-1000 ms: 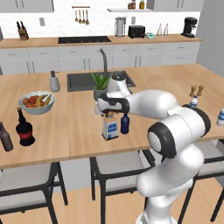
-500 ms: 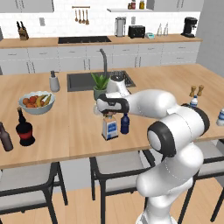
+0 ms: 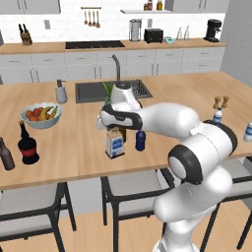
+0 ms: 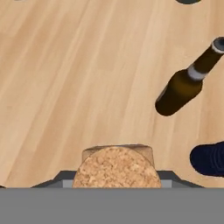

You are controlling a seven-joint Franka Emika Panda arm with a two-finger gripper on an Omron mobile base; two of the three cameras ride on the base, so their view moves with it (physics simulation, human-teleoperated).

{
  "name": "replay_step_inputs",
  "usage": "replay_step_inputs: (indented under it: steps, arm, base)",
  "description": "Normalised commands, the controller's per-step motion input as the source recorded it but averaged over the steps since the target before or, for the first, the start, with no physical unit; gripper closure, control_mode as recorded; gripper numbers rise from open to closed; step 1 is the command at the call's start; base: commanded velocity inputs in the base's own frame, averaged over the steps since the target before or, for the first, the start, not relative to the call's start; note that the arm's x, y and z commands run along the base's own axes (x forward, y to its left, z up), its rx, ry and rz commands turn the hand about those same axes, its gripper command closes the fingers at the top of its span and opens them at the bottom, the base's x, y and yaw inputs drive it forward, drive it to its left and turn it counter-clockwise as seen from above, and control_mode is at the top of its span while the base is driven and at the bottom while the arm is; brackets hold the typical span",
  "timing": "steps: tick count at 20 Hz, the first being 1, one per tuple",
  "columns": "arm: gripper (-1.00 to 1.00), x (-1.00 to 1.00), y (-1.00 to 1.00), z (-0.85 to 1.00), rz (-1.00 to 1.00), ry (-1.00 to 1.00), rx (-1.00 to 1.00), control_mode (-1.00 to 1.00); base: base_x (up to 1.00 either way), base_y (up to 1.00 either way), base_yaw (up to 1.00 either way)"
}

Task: Move the plastic bottles in the middle to the plastics group, and the glass bottles in the middle to the glass group.

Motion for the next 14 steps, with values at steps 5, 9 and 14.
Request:
replay_step_inputs:
  steps: [5,9,14]
  arm:
    - [1.0,-0.26,1.0,0.33,0.18,0.03,0.0,-1.0]
    - [1.0,0.0,1.0,0.28,0.22,0.12,0.0,-1.0]
    - [1.0,-0.01,1.0,0.14,0.22,0.05,0.0,-1.0]
  base:
    - [0.0,0.0,0.0]
    - [0.0,0.0,0.0]
    - [0.0,0.0,0.0]
